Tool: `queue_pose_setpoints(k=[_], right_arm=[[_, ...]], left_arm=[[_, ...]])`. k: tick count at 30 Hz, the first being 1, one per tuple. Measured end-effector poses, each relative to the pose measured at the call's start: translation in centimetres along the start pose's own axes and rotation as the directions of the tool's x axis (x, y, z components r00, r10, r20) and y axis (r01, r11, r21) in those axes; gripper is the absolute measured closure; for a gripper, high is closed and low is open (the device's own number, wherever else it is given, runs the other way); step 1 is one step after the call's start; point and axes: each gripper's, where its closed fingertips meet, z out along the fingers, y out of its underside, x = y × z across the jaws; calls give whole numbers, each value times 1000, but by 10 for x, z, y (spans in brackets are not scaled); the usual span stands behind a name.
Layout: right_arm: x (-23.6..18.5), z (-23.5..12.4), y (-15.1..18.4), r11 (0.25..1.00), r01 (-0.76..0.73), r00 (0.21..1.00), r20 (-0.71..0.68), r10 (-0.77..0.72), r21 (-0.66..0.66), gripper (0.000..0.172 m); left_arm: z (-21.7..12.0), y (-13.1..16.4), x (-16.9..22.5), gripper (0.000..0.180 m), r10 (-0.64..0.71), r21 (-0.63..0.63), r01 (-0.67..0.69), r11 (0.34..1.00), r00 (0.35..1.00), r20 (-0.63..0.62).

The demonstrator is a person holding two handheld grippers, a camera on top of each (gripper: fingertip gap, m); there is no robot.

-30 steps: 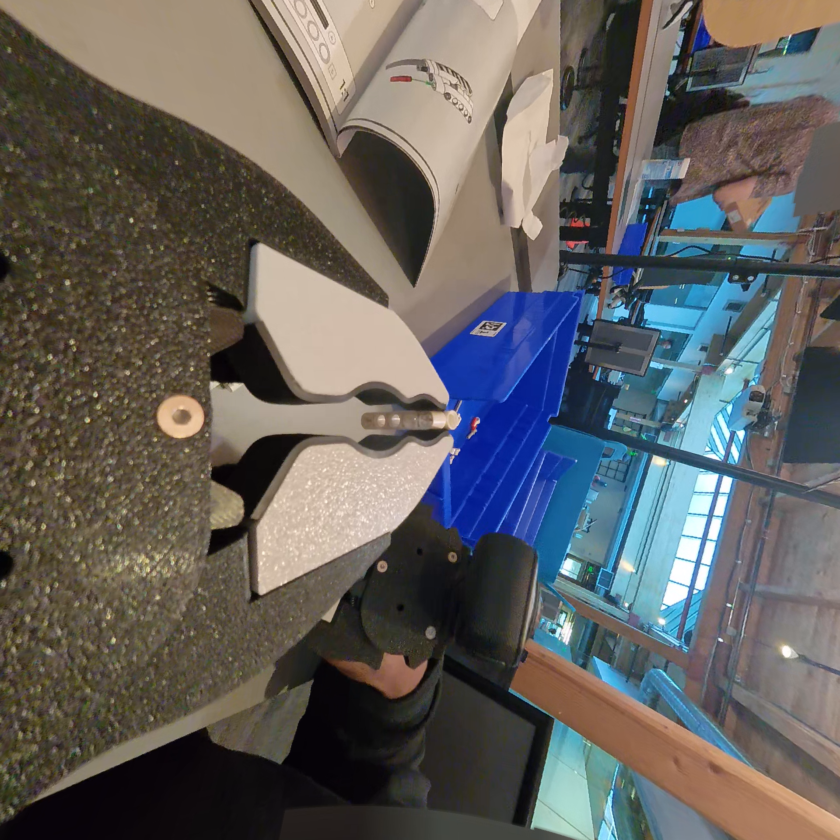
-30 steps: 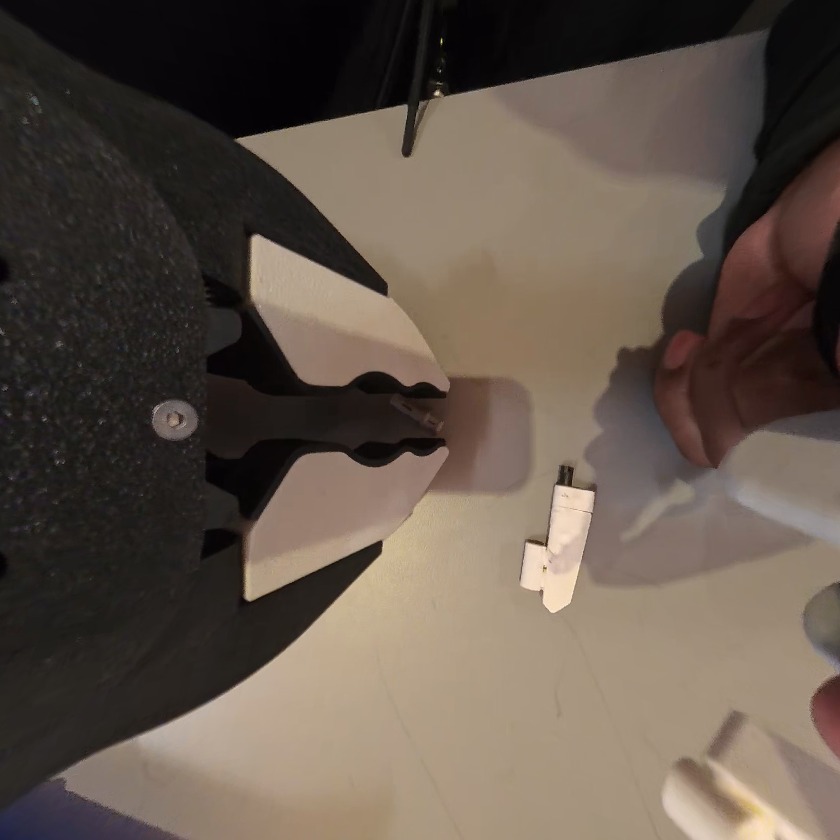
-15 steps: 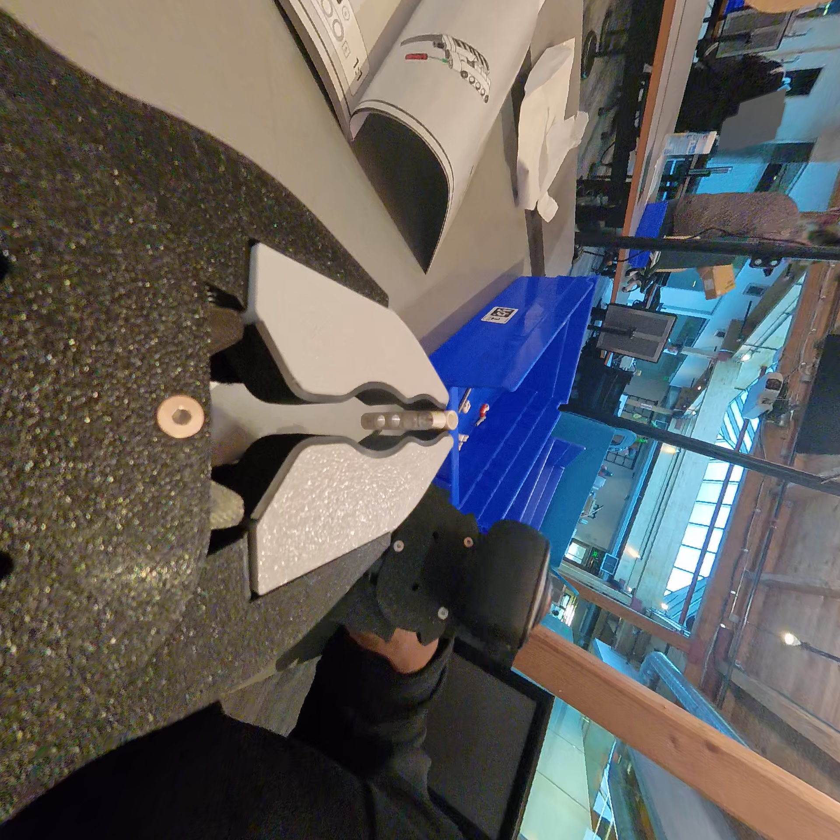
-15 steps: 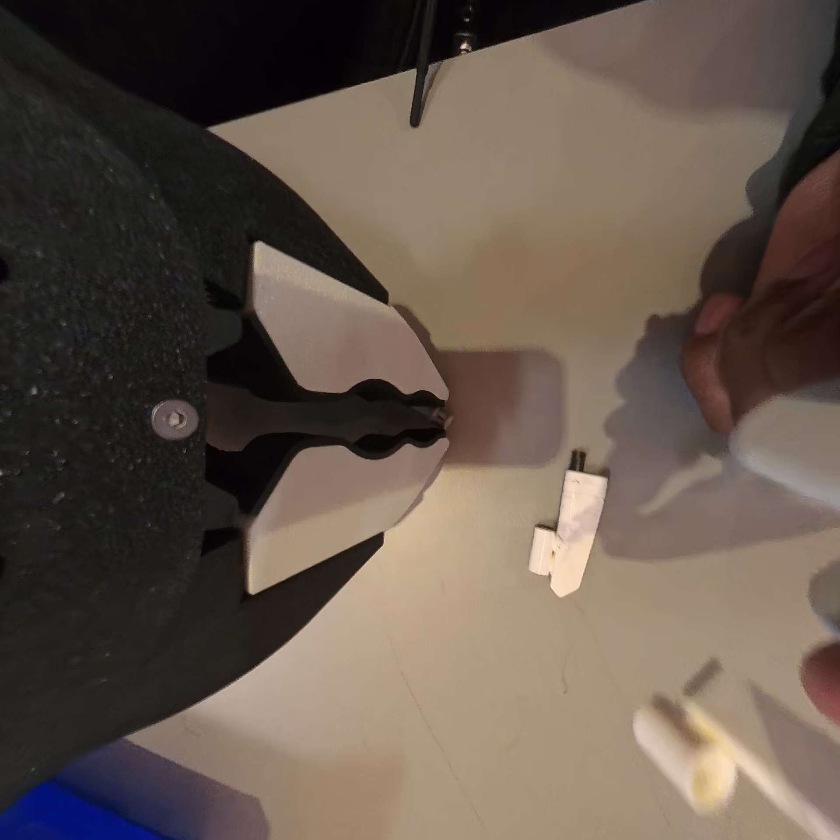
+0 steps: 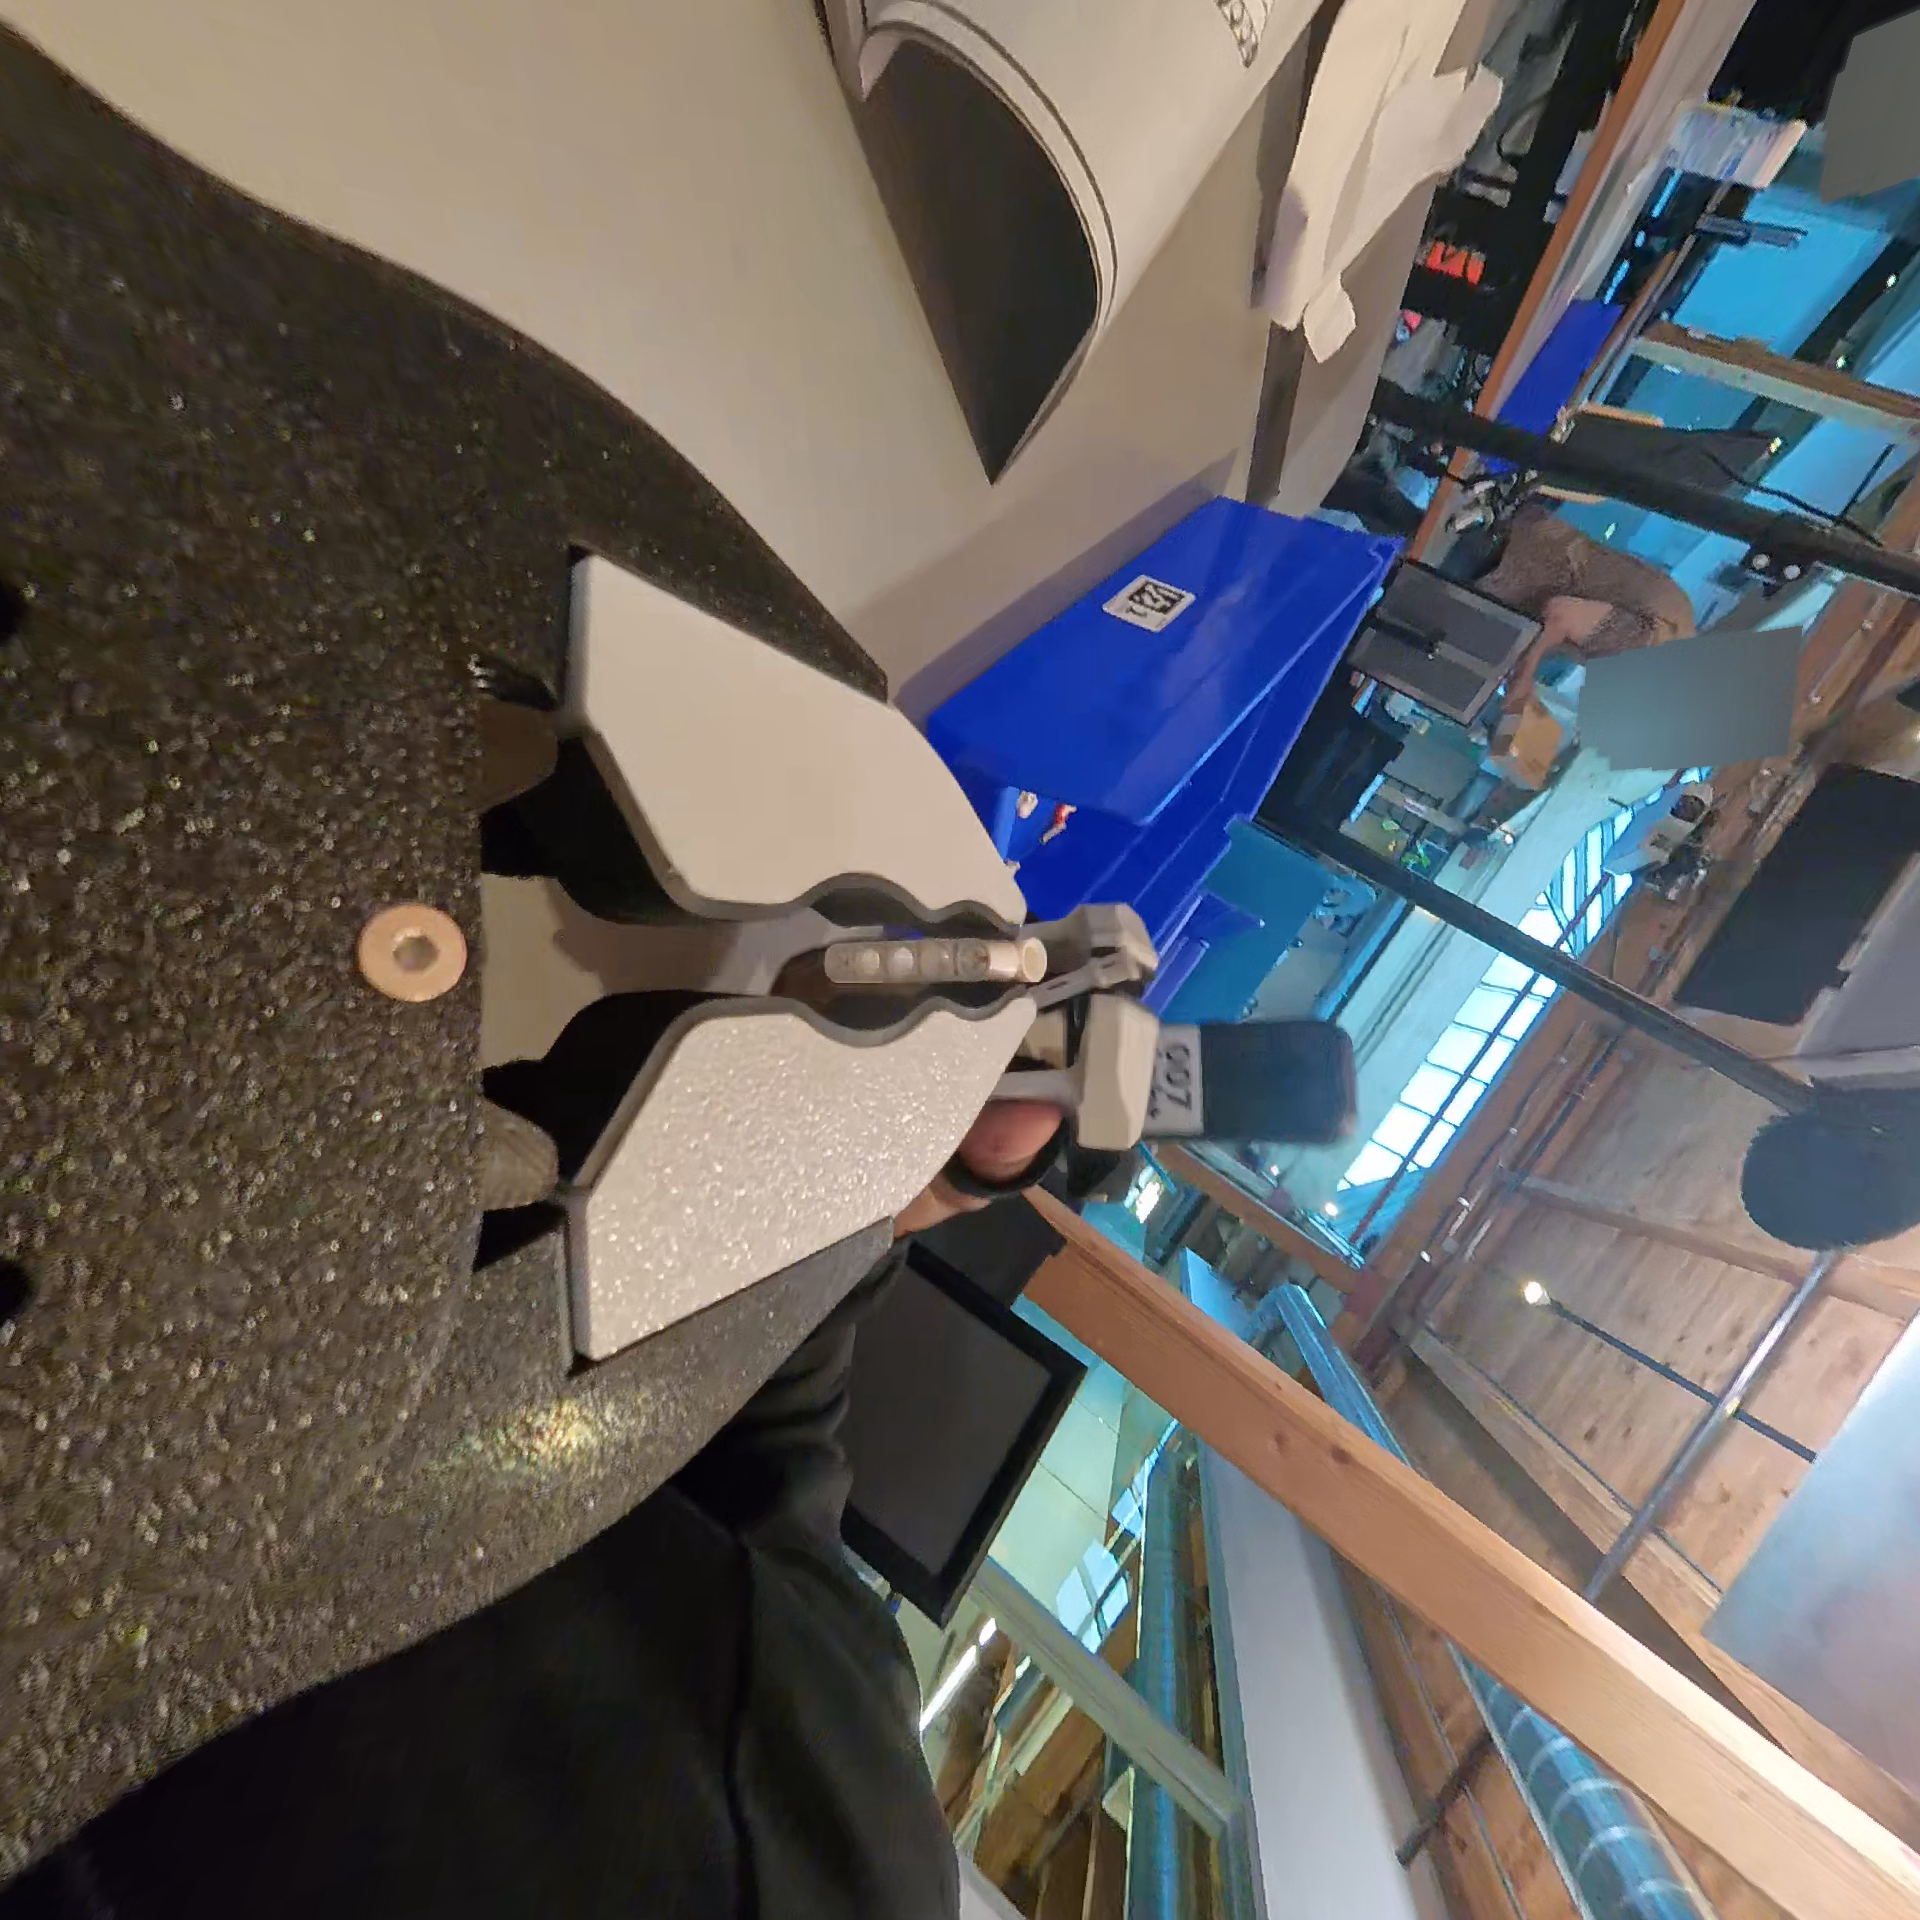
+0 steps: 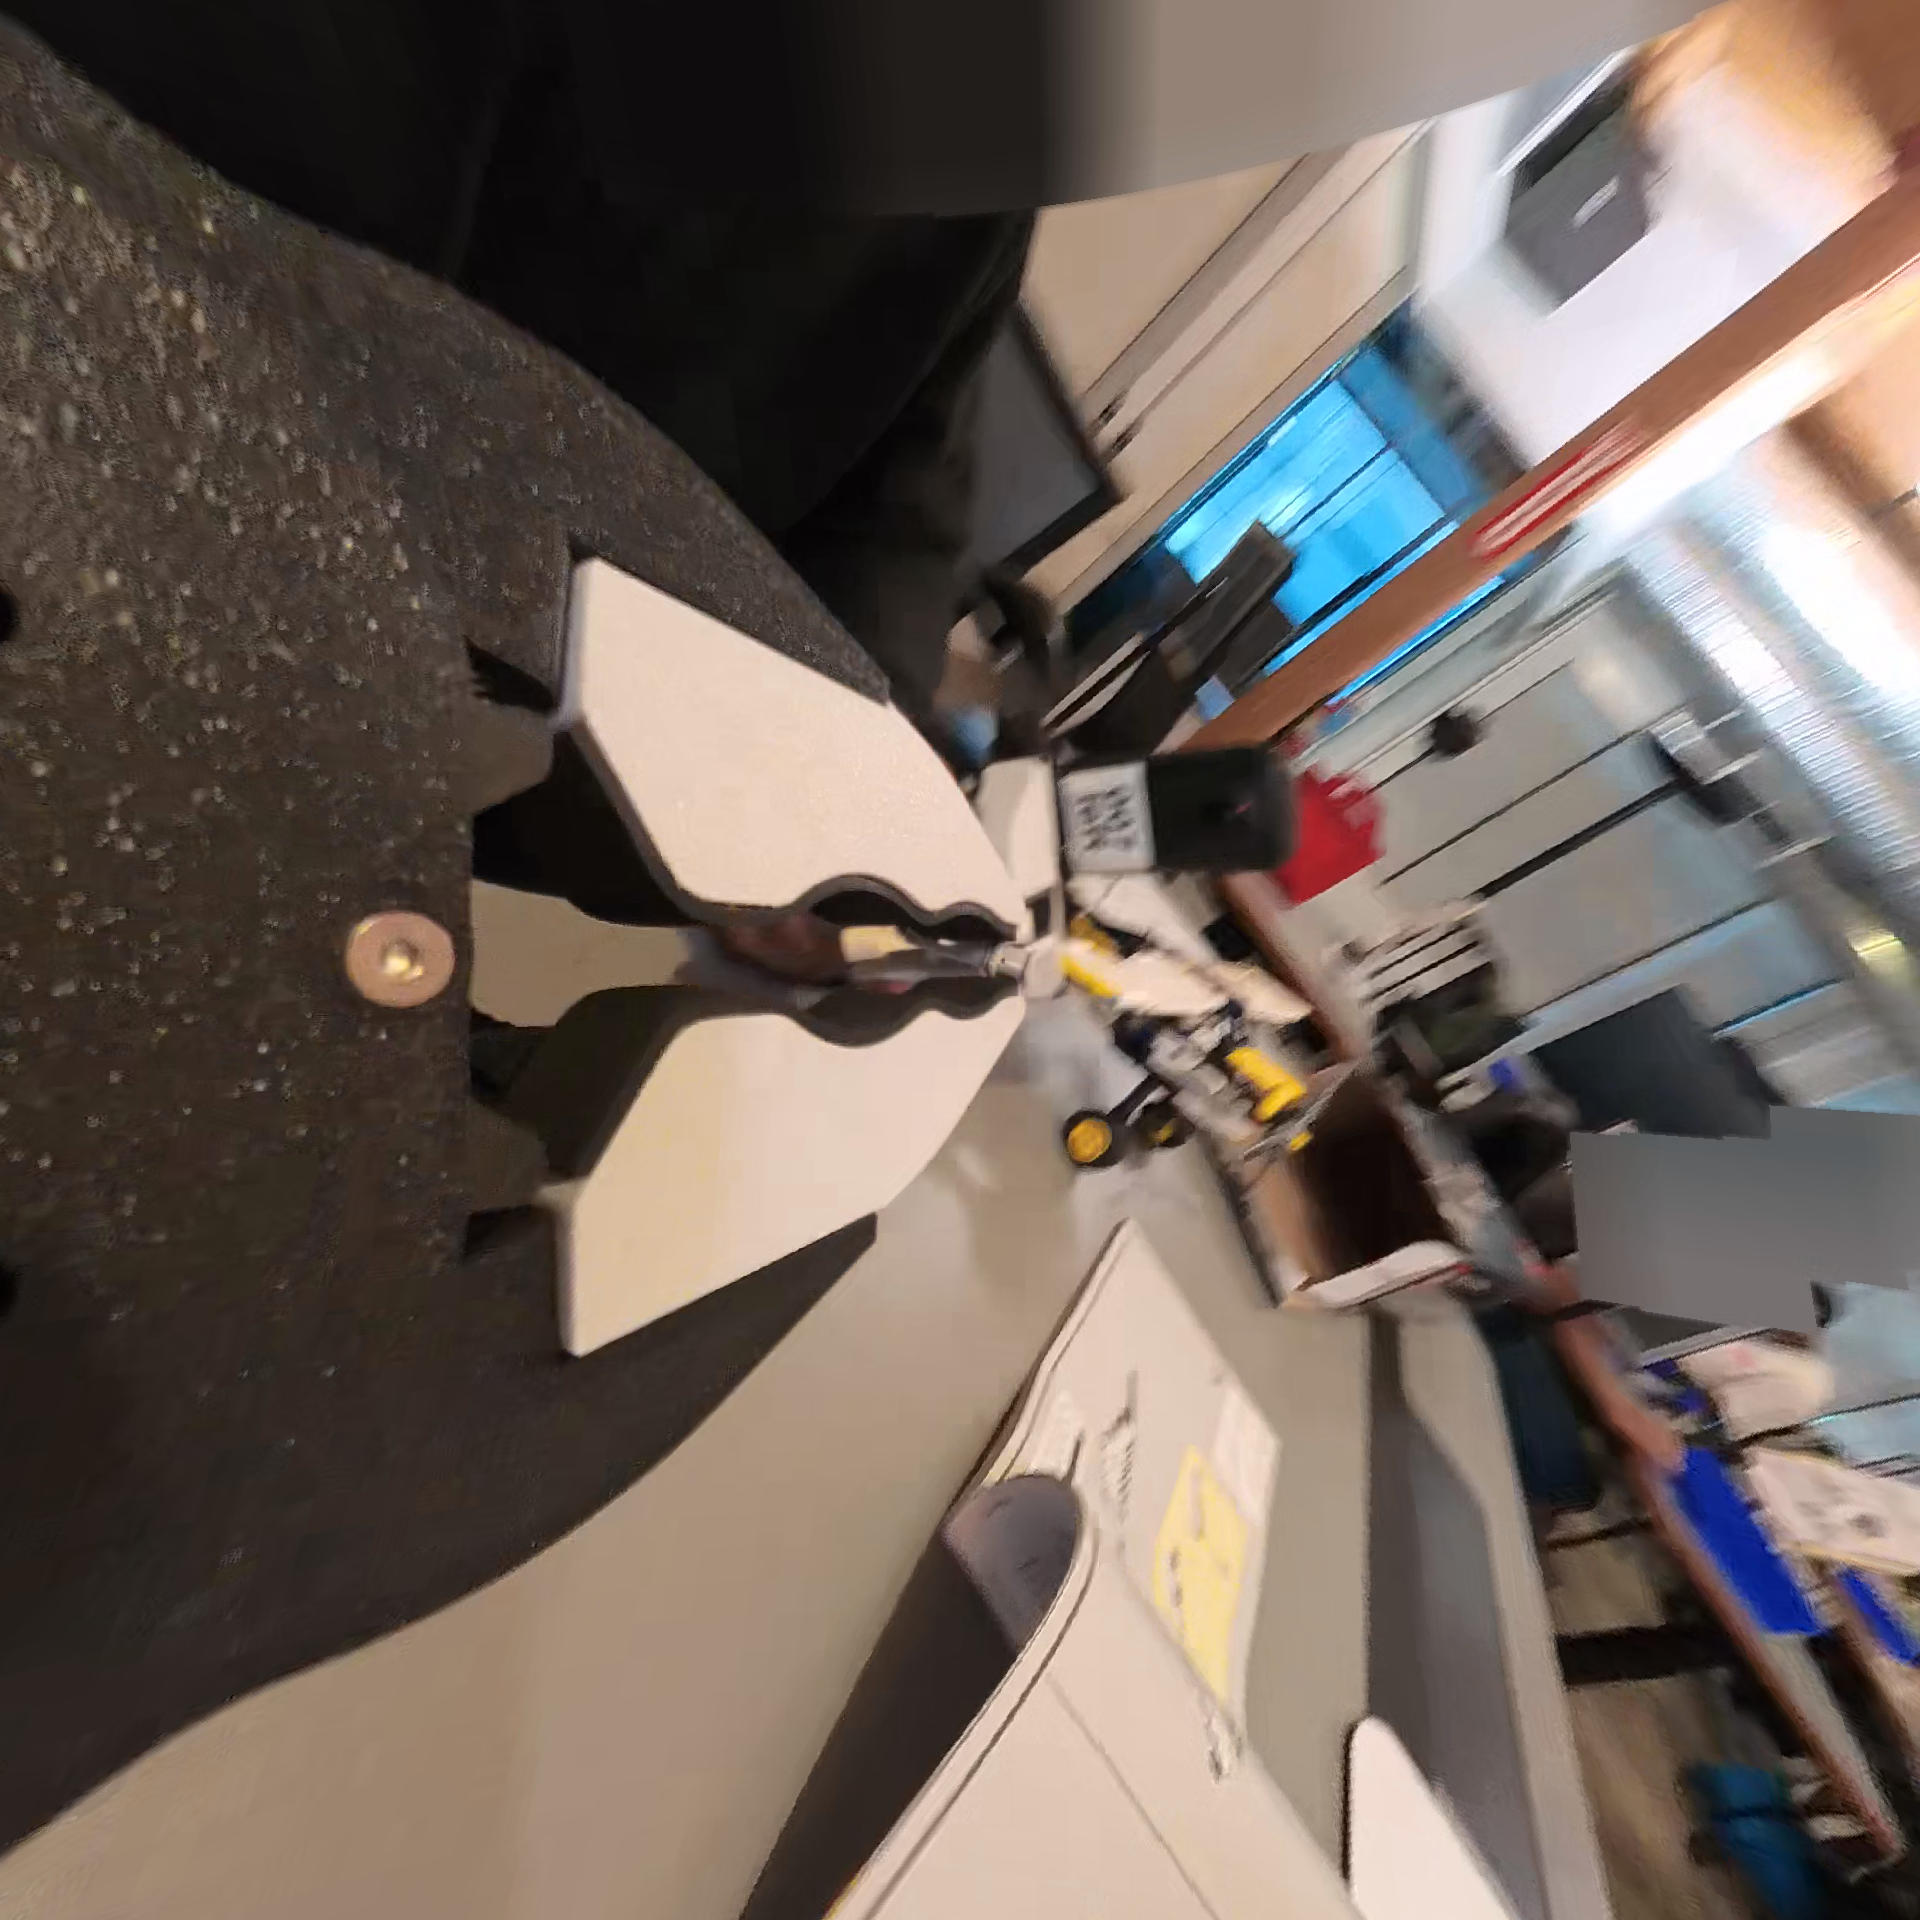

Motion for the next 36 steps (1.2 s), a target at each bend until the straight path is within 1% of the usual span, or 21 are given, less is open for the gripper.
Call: queue_pose_setpoints(k=[1, 3, 5, 10, 21, 28, 36], right_arm=[[-3, 1, -6, 997, -46, 998, 52, 43, 61, 165], [-8, 3, -12, 984, -110, 988, 128, 92, 142, 166], [-14, 9, -10, 981, -116, 982, 164, 90, 156, 165], [-21, 18, 0, 987, -60, 986, 165, 34, 152, 165], [-19, 20, 11, 990, 78, 990, 110, -91, 117, 165], [-18, 18, 15, 984, 172, 980, 94, -176, 42, 165], [-16, 14, 25, 969, 242, 964, 123, -234, -52, 165]], left_arm=[[0, -1, 2, 173, -6, 8, 6, 1000, 1000, -16], [0, -2, 5, 173, -12, 20, 12, 1000, 999, -31], [0, -3, 7, 173, -13, 25, 14, 1000, 999, -41], [-1, -7, 11, 173, -42, 52, 46, 998, 996, -73], [-2, -10, 14, 173, -67, 66, 73, 995, 994, -92], [0, -6, 13, 173, -53, 35, 56, 998, 995, -80], [3, 4, 11, 173, -42, -28, 40, 999, 997, -59]])
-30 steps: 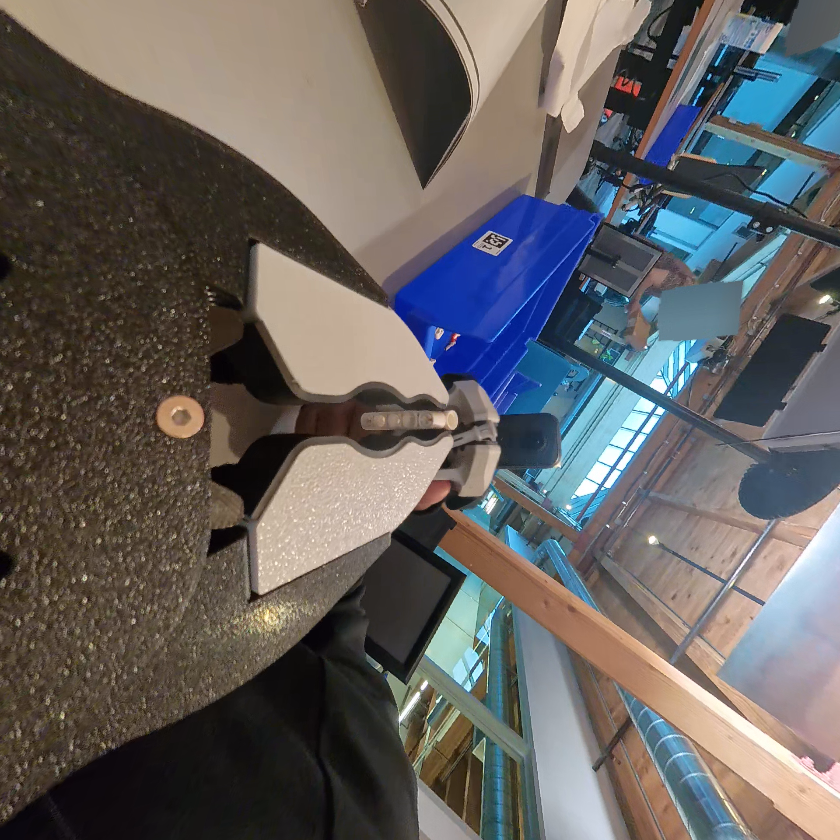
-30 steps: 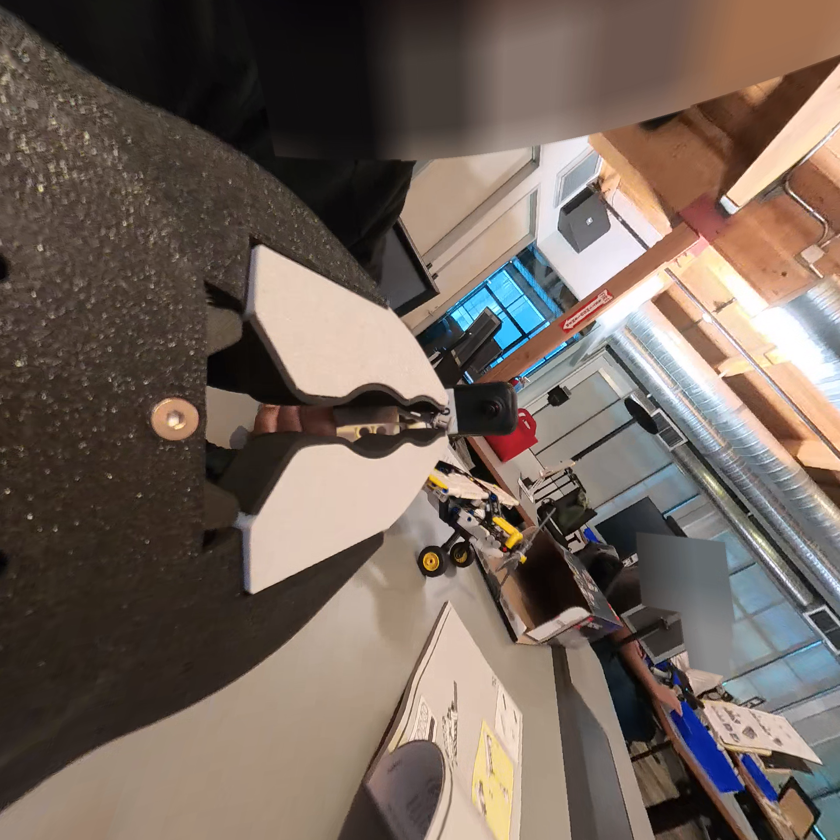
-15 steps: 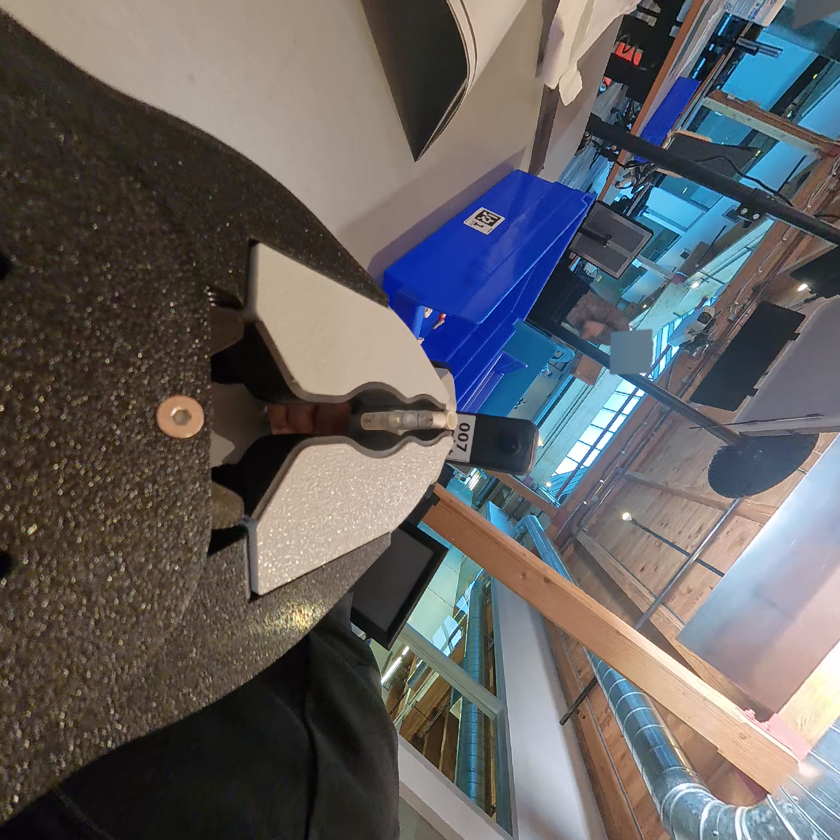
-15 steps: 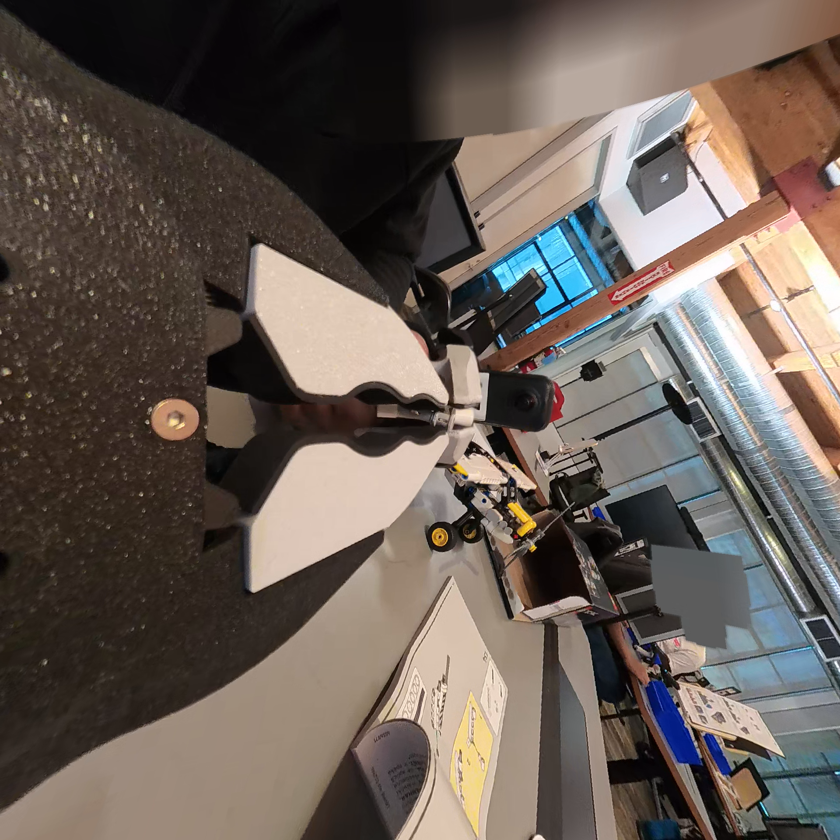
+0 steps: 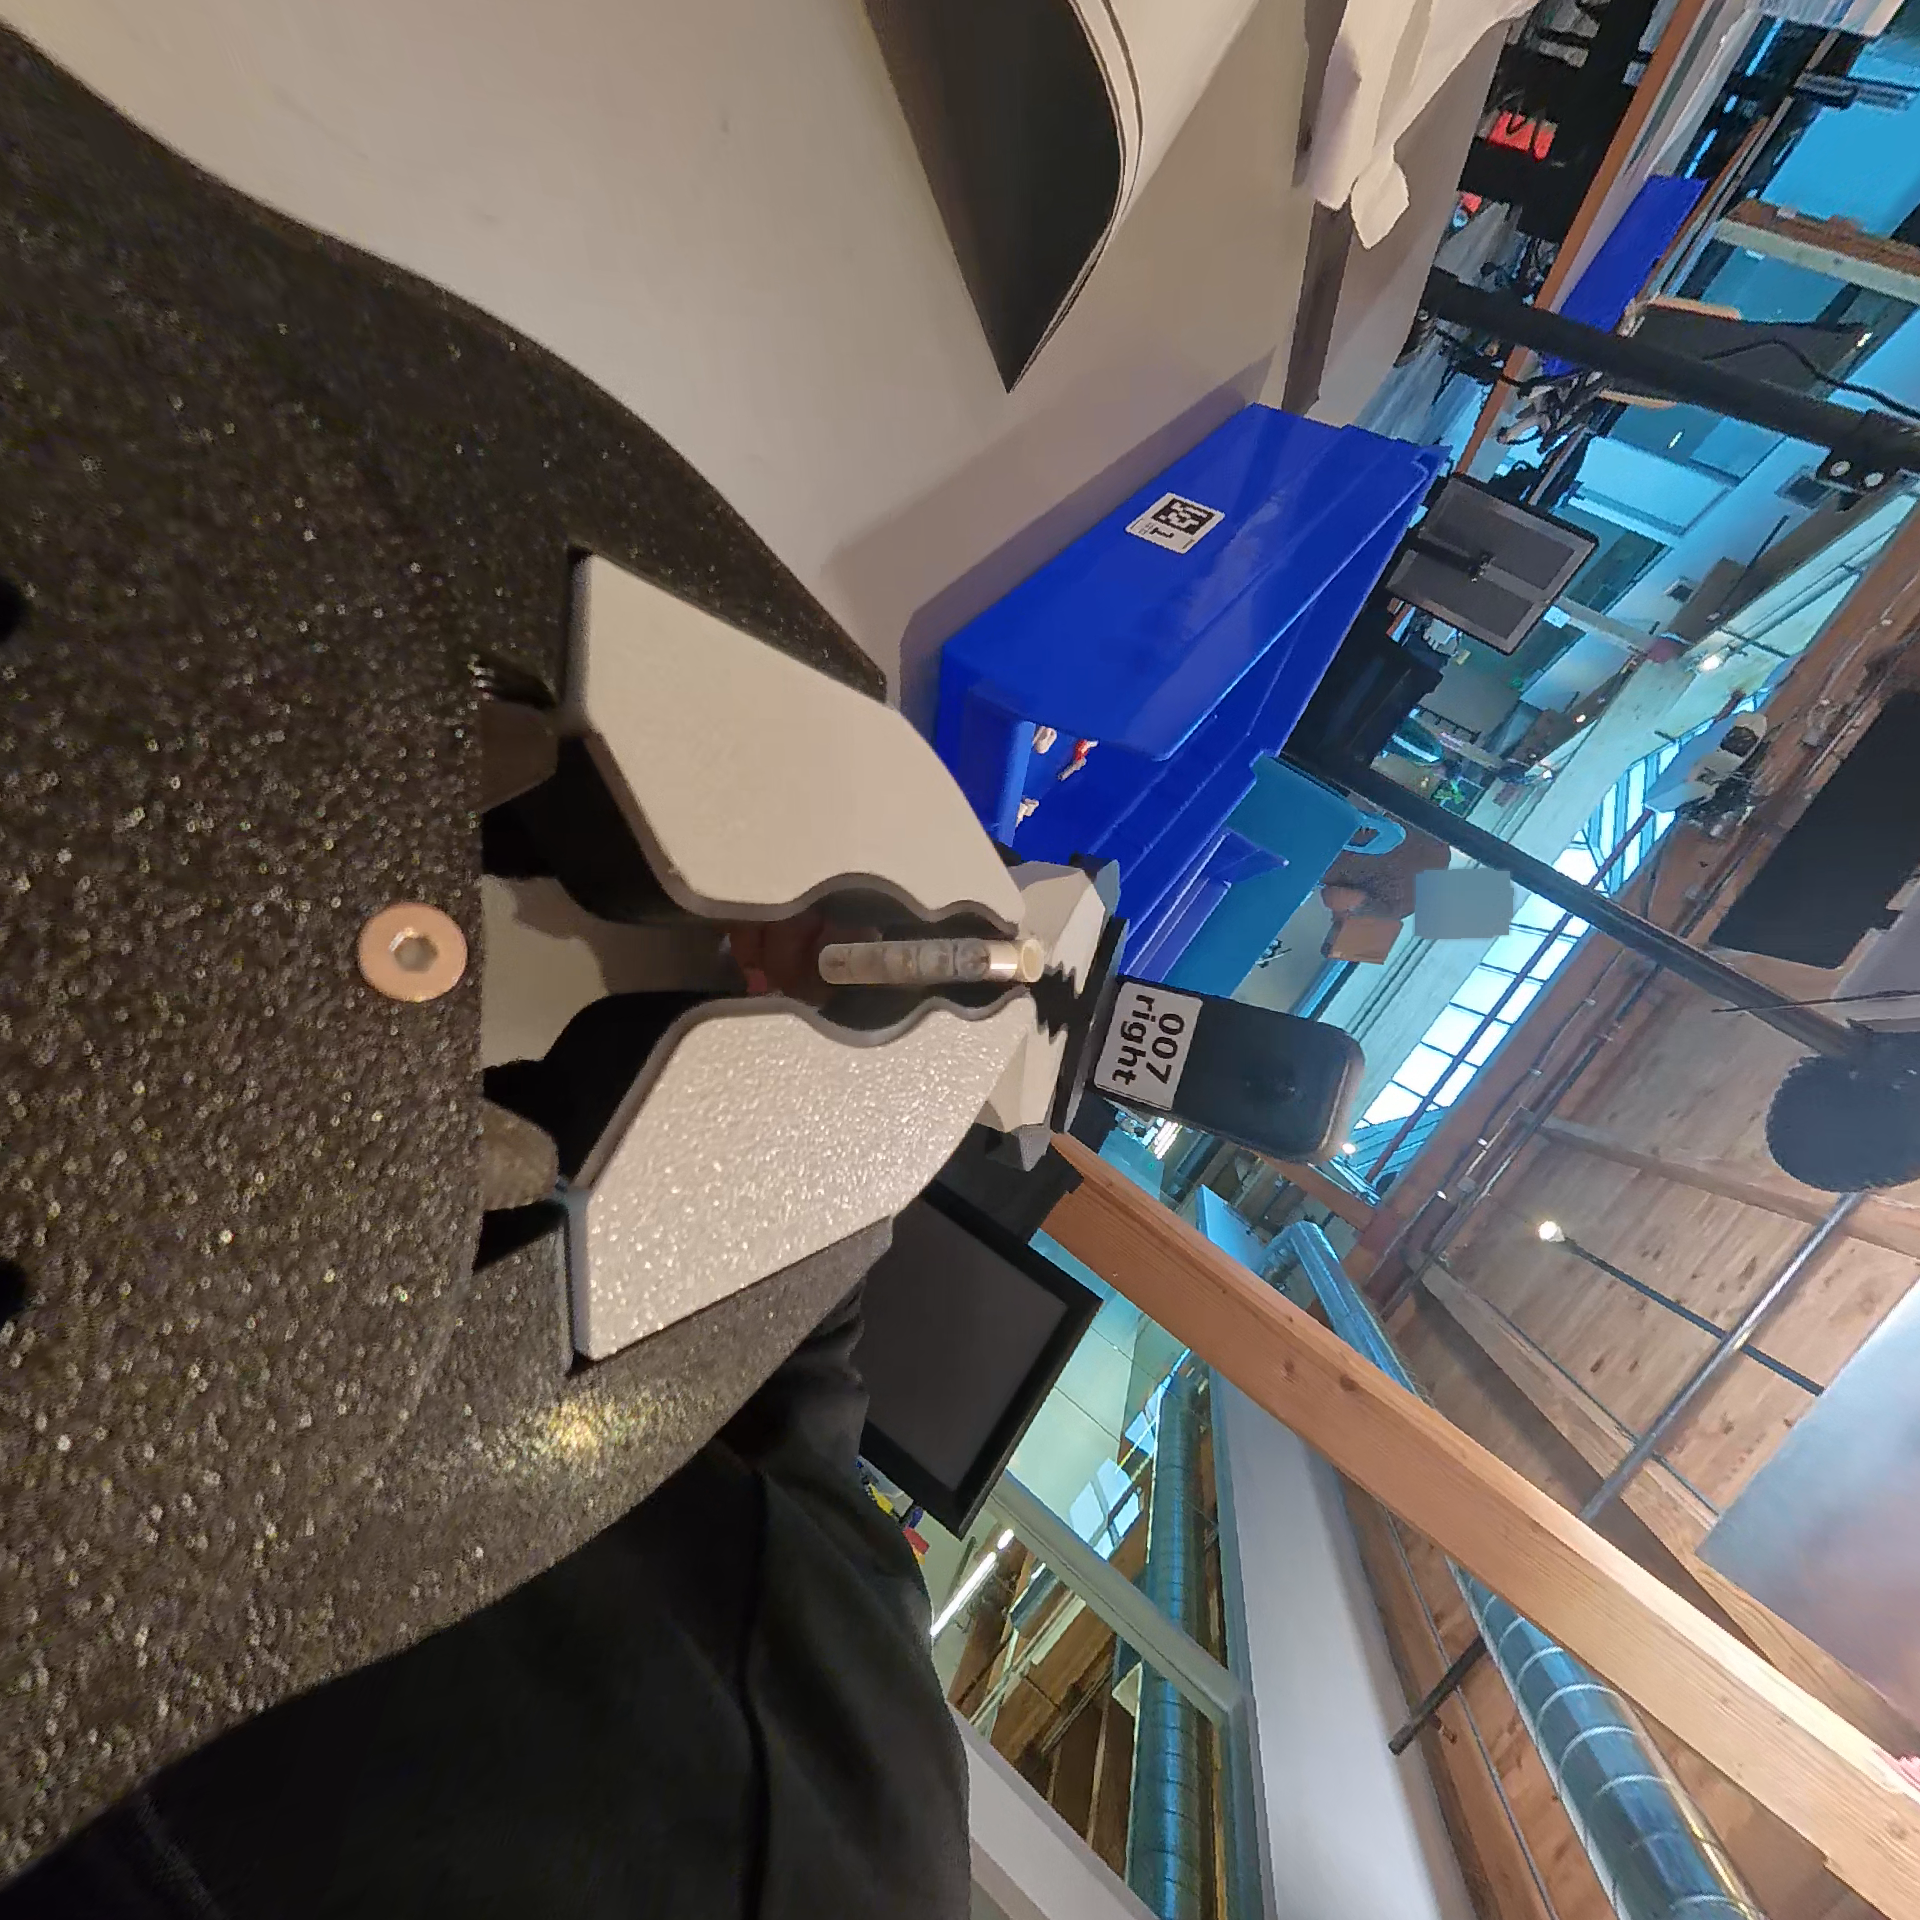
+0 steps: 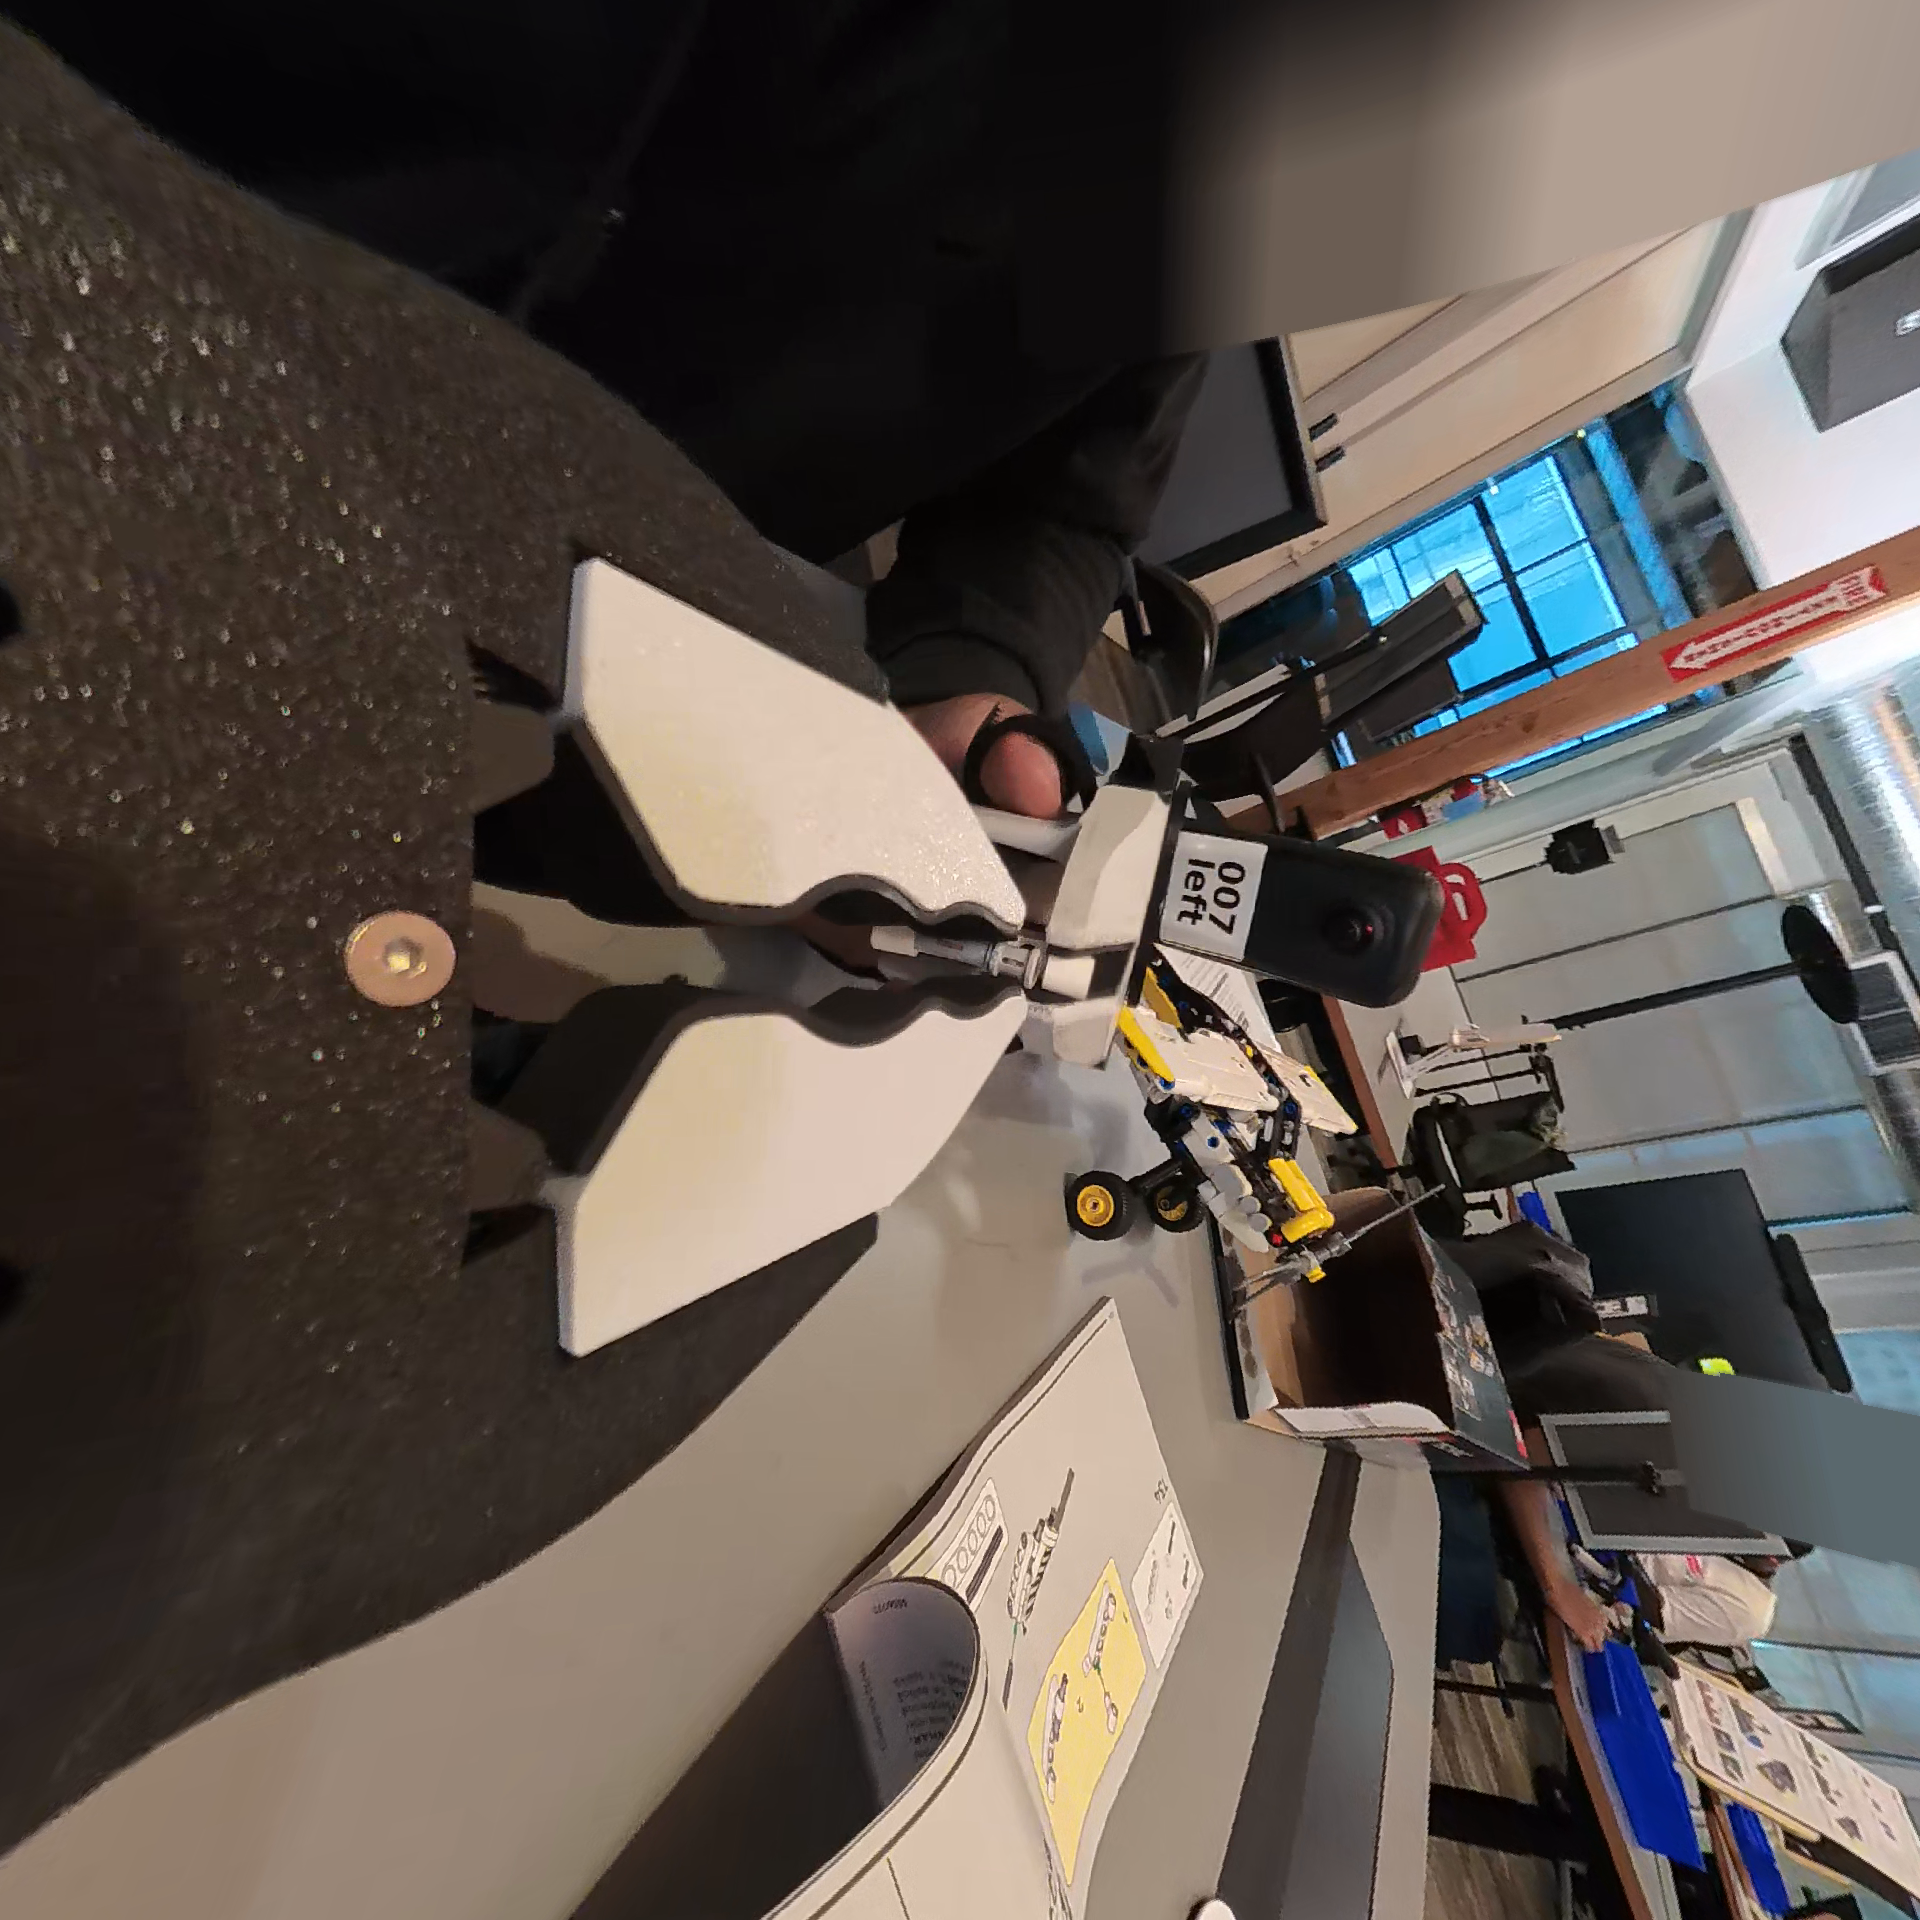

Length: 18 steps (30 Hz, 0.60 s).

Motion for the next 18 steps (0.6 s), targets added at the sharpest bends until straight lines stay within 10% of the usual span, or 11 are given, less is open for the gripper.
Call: queue_pose_setpoints(k=[18], right_arm=[[-11, -1, 2, 1000, -9, 995, 100, 6, 23, 166]], left_arm=[[1, 3, 13, 173, 0, -7, 0, 1000, 995, -99]])
